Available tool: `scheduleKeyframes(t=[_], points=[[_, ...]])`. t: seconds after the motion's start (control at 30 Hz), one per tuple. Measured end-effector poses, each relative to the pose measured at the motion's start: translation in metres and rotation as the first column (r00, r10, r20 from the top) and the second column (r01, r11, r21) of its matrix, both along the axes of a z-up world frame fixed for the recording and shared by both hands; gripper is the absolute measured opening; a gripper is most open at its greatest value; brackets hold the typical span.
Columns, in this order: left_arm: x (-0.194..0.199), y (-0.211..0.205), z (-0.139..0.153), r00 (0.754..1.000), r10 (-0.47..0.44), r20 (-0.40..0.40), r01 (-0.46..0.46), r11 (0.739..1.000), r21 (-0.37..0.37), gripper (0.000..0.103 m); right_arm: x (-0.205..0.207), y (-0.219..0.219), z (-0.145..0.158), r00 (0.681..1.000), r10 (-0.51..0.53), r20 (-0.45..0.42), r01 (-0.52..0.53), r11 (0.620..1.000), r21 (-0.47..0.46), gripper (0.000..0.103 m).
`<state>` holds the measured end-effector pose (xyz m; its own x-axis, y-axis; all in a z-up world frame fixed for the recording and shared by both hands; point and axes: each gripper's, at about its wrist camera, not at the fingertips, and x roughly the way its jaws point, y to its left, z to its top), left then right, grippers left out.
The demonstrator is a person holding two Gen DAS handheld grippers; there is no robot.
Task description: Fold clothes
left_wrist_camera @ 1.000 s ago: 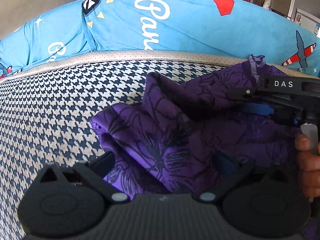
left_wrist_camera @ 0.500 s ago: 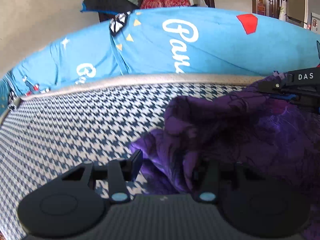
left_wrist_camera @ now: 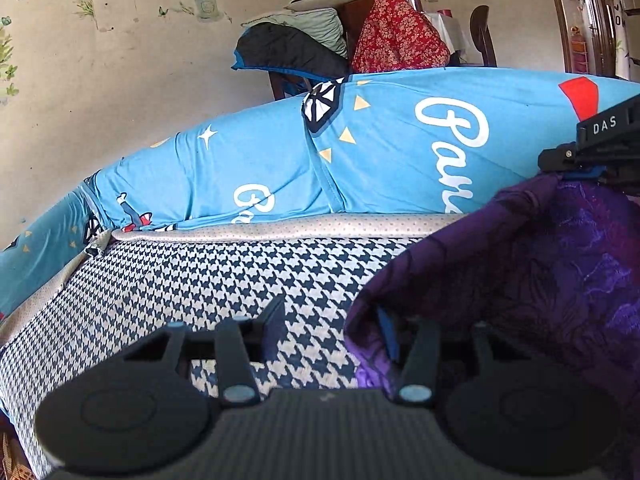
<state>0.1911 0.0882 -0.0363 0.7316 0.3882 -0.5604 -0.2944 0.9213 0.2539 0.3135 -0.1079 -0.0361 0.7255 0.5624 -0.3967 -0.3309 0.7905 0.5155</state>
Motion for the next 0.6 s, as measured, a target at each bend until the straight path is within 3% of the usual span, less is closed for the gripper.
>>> scheduleKeyframes(t=[0.13, 0.2, 0.33, 0.4, 0.5, 0.6], points=[[0.017, 0.006, -0.005, 1.0, 0.03, -0.002, -0.03, 0.998, -0.047, 0.052, 0.027, 0.008, -0.013, 0.997, -0.027, -0.07, 0.028, 0.999, 0.018, 0.008], [0.026, 0.009, -0.012, 0.998, 0.058, -0.031, -0.06, 0.995, -0.08, 0.074, 0.039, 0.012, -0.023, 0.994, -0.043, -0.1, 0.043, 0.999, 0.0, 0.009], [0.031, 0.012, -0.016, 0.996, 0.084, -0.041, -0.088, 0.989, -0.123, 0.086, 0.052, 0.015, -0.041, 0.987, -0.053, -0.153, 0.046, 0.998, -0.048, 0.012], [0.028, 0.015, -0.014, 0.995, 0.094, -0.034, -0.098, 0.982, -0.159, 0.1, 0.05, 0.009, -0.039, 0.987, -0.058, -0.148, 0.053, 0.998, -0.04, 0.022], [0.025, 0.02, -0.01, 0.995, 0.1, -0.03, -0.104, 0.969, -0.223, 0.102, 0.044, 0.0, -0.034, 0.989, -0.059, -0.137, 0.056, 0.998, -0.025, 0.036], [0.02, 0.026, 0.0, 0.993, 0.121, -0.007, -0.117, 0.949, -0.292, 0.103, 0.028, -0.01, -0.021, 0.993, -0.036, -0.112, 0.033, 0.999, -0.026, 0.038]])
